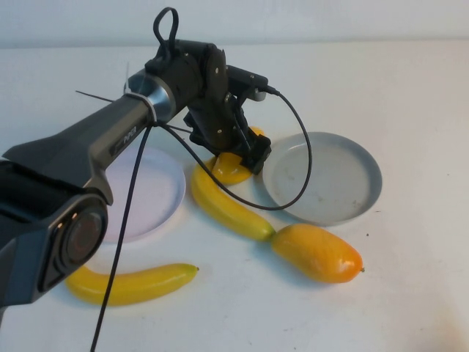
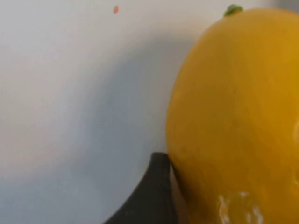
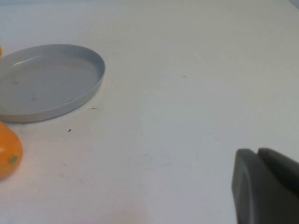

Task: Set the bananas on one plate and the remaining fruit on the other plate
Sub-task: Put one type of fruit in the left plate

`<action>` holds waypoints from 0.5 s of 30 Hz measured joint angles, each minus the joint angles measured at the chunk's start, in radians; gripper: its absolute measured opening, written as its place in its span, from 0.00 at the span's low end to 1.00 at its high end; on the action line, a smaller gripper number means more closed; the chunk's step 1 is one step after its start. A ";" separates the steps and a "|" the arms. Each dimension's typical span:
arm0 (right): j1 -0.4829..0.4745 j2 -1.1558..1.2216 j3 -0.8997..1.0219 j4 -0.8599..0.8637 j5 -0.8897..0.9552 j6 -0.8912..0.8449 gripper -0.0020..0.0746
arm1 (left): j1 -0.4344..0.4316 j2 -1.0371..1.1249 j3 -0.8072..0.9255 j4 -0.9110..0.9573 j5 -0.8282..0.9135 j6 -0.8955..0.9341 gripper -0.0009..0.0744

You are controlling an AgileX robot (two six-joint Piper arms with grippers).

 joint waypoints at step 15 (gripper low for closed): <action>0.000 0.000 0.000 0.000 0.000 0.000 0.01 | 0.000 -0.034 -0.020 0.008 0.098 0.019 0.71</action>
